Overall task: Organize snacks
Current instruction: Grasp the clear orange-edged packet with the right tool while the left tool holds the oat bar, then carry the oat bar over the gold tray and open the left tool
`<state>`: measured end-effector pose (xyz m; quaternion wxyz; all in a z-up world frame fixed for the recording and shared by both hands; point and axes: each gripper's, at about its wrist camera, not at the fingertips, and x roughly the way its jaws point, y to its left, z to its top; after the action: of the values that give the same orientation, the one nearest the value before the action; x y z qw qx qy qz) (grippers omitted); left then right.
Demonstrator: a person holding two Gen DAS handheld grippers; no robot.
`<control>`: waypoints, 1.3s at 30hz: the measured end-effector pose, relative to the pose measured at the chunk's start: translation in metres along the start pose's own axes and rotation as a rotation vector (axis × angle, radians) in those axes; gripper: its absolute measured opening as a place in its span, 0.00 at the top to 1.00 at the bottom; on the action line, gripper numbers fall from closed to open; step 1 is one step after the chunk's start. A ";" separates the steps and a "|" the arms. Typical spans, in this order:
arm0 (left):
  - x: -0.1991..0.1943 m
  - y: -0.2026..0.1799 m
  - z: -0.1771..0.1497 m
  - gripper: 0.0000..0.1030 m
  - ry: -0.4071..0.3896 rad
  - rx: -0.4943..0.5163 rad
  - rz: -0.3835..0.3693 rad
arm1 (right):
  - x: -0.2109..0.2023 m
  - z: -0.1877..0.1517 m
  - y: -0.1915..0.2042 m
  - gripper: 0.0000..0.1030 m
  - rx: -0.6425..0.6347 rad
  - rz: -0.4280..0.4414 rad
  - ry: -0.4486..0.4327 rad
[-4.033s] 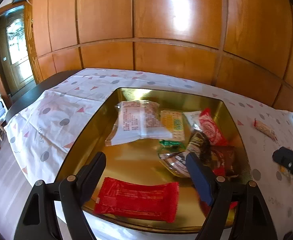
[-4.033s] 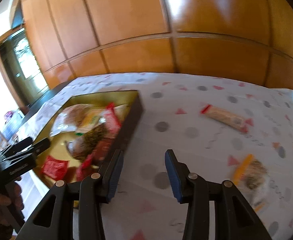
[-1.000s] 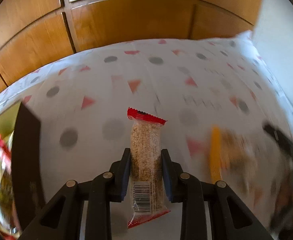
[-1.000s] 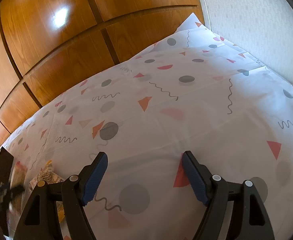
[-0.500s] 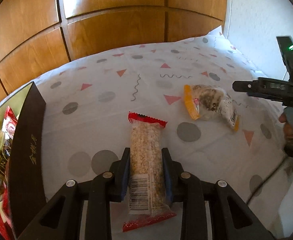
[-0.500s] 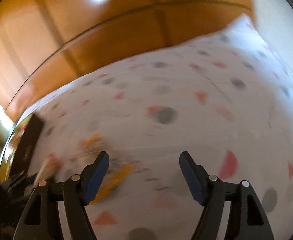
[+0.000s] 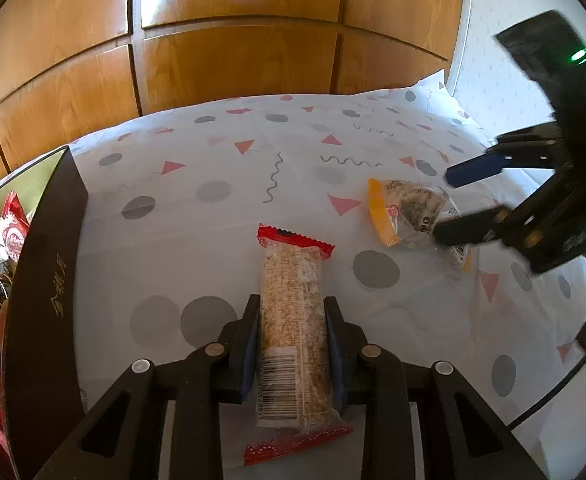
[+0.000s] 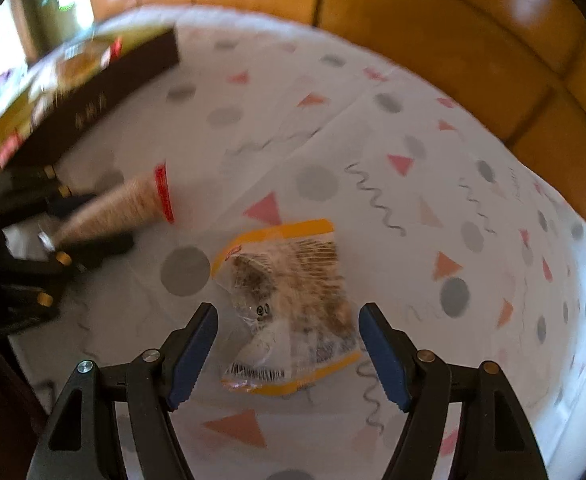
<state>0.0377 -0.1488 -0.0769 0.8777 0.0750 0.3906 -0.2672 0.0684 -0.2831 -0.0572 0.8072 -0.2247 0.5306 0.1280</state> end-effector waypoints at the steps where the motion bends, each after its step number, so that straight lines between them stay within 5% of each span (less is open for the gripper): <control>1: 0.000 0.000 0.000 0.71 -0.001 0.000 0.000 | 0.000 0.001 -0.002 0.29 0.019 0.006 -0.026; 3: 0.000 0.000 -0.001 0.71 -0.004 0.000 0.000 | -0.004 0.002 -0.010 0.59 0.095 -0.036 -0.078; 5: -0.001 0.000 -0.001 0.71 -0.006 -0.004 -0.005 | -0.013 -0.002 -0.018 0.66 0.182 -0.060 -0.153; 9: -0.001 0.000 -0.002 0.71 -0.010 -0.005 -0.004 | -0.010 -0.021 -0.031 0.67 0.334 -0.235 -0.197; 15: -0.001 0.000 -0.003 0.71 -0.017 -0.004 -0.002 | 0.002 -0.049 -0.044 0.53 0.555 -0.185 -0.294; 39: -0.001 -0.006 -0.003 0.70 -0.027 0.020 0.040 | 0.005 -0.049 -0.047 0.51 0.581 -0.164 -0.320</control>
<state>0.0324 -0.1521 -0.0773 0.8873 0.0881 0.3745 -0.2543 0.0525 -0.3487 -0.0674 0.9182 -0.0044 0.3916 -0.0603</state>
